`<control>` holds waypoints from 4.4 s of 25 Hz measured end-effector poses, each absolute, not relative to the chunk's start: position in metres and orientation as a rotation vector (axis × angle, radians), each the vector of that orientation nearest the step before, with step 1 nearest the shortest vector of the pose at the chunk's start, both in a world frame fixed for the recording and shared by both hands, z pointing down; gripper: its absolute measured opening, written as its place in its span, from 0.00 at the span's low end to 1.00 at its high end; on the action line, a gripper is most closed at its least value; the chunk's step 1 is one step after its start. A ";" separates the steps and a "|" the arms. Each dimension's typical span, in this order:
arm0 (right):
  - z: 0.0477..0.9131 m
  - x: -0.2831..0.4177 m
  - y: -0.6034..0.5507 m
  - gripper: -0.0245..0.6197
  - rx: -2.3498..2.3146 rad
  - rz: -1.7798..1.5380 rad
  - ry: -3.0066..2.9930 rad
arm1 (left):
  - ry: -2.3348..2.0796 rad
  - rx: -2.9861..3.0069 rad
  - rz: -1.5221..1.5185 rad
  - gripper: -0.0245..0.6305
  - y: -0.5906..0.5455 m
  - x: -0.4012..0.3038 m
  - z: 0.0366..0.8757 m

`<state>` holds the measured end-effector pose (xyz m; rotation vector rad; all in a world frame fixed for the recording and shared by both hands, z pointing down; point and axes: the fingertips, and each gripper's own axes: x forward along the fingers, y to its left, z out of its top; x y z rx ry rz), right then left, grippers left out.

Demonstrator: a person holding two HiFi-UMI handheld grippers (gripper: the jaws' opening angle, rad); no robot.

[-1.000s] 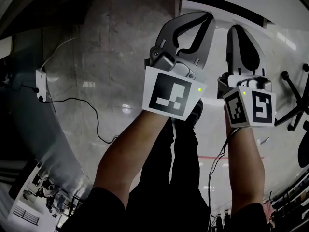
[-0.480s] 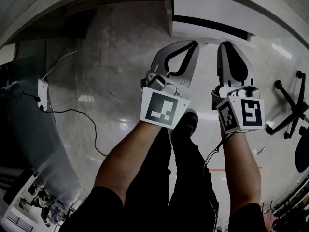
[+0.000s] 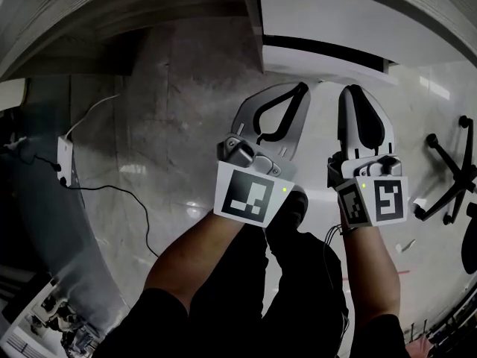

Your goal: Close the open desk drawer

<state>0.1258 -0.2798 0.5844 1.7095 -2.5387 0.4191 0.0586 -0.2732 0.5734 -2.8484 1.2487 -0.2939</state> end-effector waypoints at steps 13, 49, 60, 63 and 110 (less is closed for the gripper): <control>0.583 0.133 -0.287 0.09 1.824 0.287 -2.559 | 1.186 -2.837 -0.190 0.05 -0.294 0.064 0.577; 0.404 0.054 -0.197 0.08 1.393 0.321 -2.719 | 1.072 -2.877 -0.167 0.05 -0.201 0.023 0.376; 0.145 0.003 -0.082 0.06 1.252 0.517 -2.736 | 1.215 -3.025 -0.172 0.05 -0.090 -0.044 0.142; 0.111 0.004 -0.047 0.06 1.263 0.502 -2.727 | 1.324 -3.034 -0.176 0.05 -0.058 -0.059 0.117; -0.065 -0.001 0.255 0.05 1.175 0.286 -2.948 | 1.173 -2.898 -0.211 0.05 0.255 -0.052 -0.076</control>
